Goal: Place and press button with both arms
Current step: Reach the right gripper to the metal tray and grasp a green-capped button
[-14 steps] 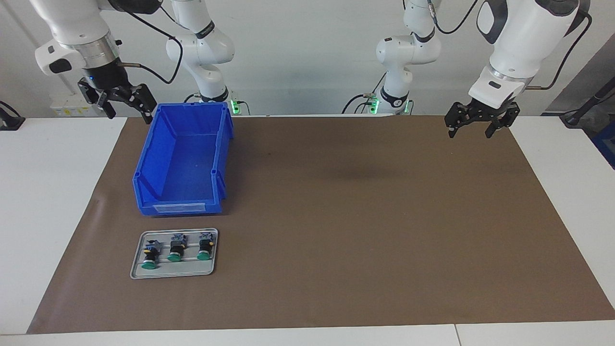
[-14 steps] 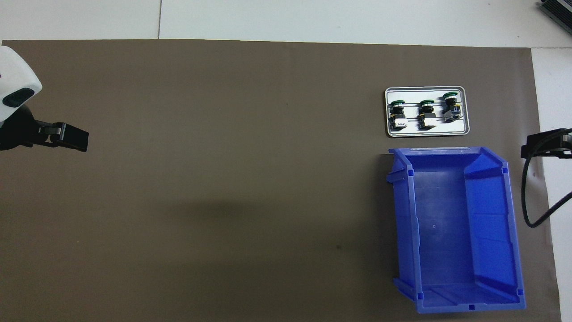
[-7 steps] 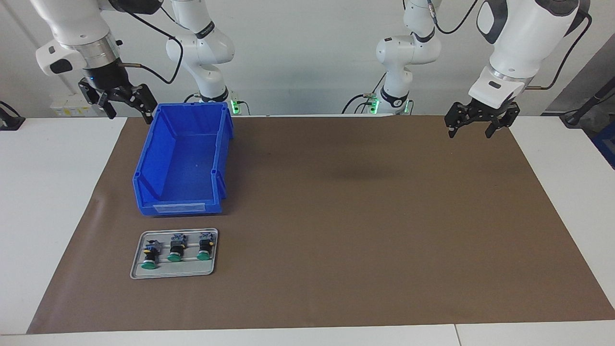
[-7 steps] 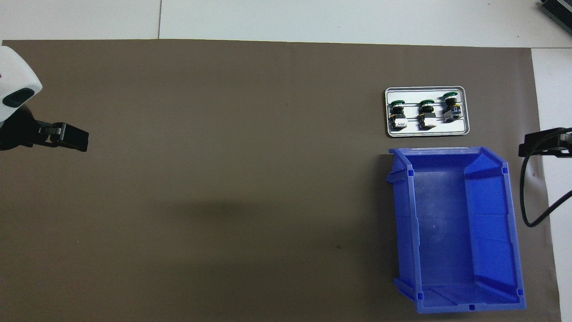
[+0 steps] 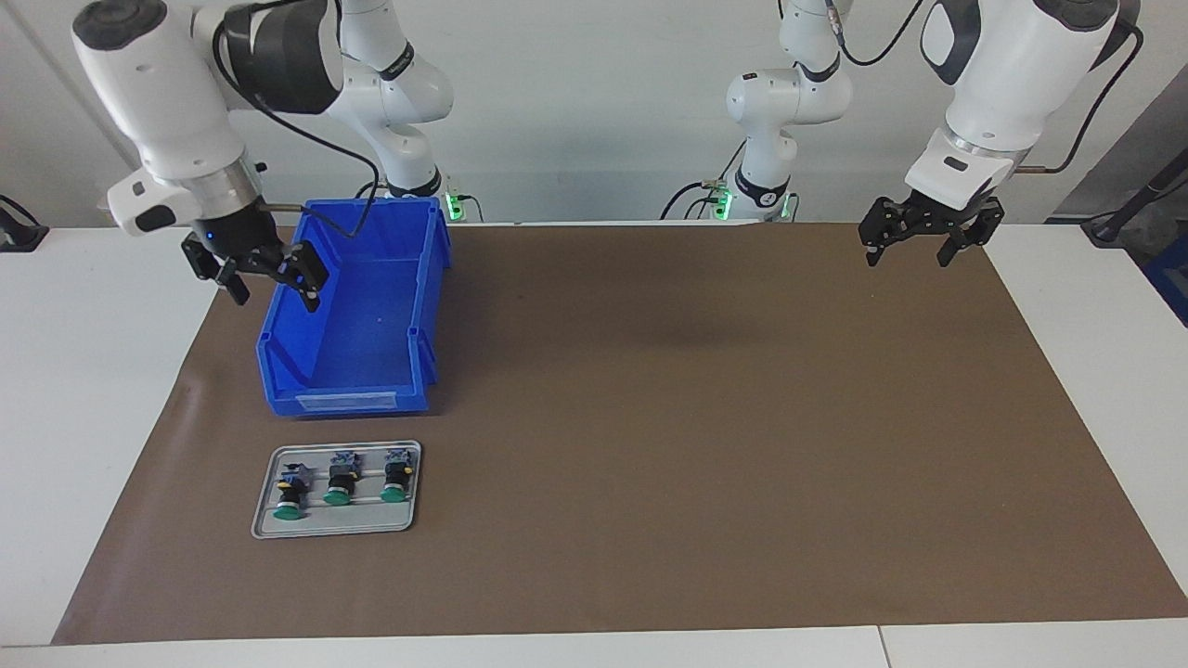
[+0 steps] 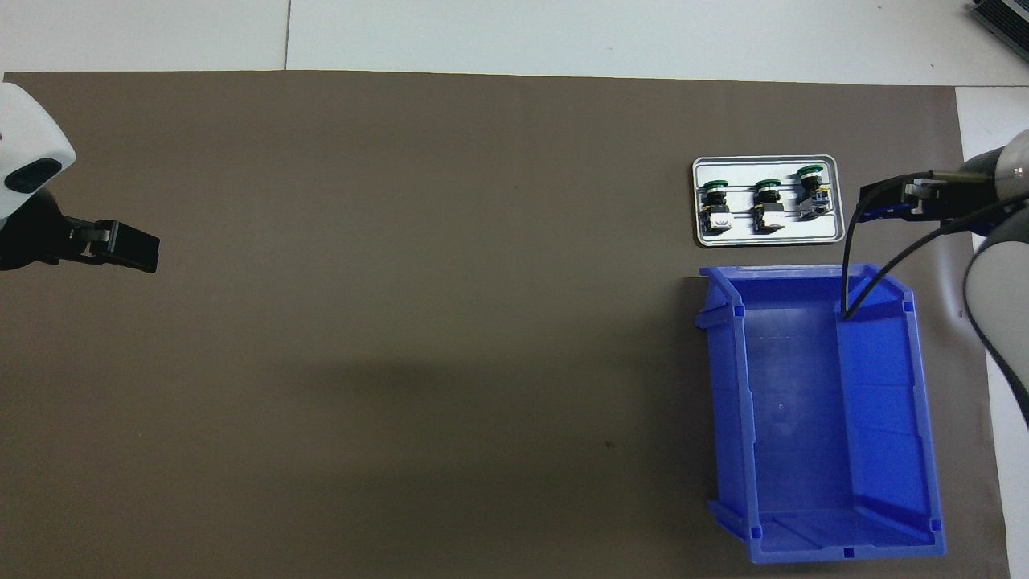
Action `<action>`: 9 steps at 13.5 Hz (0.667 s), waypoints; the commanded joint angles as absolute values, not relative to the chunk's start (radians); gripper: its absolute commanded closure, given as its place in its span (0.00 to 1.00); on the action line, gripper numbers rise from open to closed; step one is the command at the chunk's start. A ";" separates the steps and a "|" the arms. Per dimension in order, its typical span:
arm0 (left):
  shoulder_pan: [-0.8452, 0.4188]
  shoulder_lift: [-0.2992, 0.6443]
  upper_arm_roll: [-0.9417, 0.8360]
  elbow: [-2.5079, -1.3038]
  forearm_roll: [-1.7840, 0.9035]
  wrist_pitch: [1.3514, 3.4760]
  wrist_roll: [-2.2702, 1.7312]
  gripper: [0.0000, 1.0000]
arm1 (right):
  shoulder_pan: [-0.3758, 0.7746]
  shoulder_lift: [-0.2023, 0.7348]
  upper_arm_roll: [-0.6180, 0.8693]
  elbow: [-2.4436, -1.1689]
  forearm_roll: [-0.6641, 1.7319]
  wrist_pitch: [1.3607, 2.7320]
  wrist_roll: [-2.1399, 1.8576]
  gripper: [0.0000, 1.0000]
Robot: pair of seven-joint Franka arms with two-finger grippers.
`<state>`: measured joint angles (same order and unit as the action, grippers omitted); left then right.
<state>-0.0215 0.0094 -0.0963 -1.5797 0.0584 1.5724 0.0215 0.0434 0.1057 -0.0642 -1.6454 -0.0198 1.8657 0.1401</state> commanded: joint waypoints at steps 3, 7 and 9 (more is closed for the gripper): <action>-0.028 0.005 -0.092 -1.569 0.078 1.549 0.026 0.00 | 0.040 0.294 -0.060 -1.632 -0.002 2.093 0.118 0.00; -0.028 0.005 -0.092 -1.569 0.078 1.551 0.026 0.00 | 0.041 0.409 -0.060 -1.655 0.000 2.255 0.064 0.00; -0.028 0.005 -0.092 -1.569 0.078 1.551 0.026 0.00 | 0.041 0.437 -0.058 -1.698 0.002 2.334 0.063 0.00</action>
<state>-0.0215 0.0094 -0.0963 -1.5797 0.0584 1.5723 0.0215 0.0465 0.4257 -0.0621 -1.6596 -0.0197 2.2728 0.0944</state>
